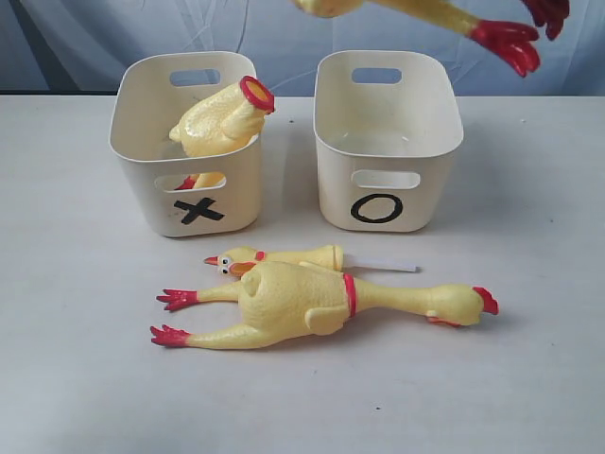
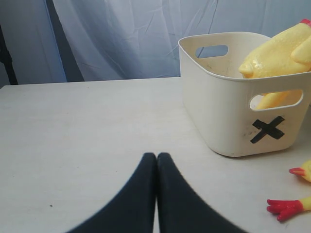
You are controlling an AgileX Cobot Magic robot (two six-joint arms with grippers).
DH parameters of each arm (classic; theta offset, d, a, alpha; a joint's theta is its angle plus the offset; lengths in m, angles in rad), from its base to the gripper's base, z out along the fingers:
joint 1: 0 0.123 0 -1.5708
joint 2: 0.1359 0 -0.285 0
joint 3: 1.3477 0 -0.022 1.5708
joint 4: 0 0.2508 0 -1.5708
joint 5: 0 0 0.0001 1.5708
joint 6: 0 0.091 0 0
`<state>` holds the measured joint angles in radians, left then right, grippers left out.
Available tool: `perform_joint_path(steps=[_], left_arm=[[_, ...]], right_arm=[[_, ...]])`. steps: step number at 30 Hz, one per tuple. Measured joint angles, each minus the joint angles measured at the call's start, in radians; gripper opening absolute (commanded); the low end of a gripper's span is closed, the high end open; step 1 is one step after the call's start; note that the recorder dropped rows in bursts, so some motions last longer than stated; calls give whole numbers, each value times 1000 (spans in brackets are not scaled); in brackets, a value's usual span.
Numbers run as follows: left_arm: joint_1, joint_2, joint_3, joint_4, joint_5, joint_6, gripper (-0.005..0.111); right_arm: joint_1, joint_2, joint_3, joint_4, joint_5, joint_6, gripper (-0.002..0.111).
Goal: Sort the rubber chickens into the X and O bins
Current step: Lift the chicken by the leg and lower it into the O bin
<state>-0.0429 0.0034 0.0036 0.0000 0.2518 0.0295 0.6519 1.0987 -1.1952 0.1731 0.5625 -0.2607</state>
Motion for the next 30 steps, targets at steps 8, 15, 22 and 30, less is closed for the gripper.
perform_joint_path(steps=[8,15,22,30], left_arm=[[0,0,0,0,0,0,0],[0,0,0,0,0,0,0],[0,0,0,0,0,0,0],[0,0,0,0,0,0,0]], right_arm=[[-127,182,0,-417,-35,446,-1],[-158,380,0,-425,40,458,-1],[-158,405,-2,-485,134,458,-1],[-158,405,-2,-512,227,428,-1]])
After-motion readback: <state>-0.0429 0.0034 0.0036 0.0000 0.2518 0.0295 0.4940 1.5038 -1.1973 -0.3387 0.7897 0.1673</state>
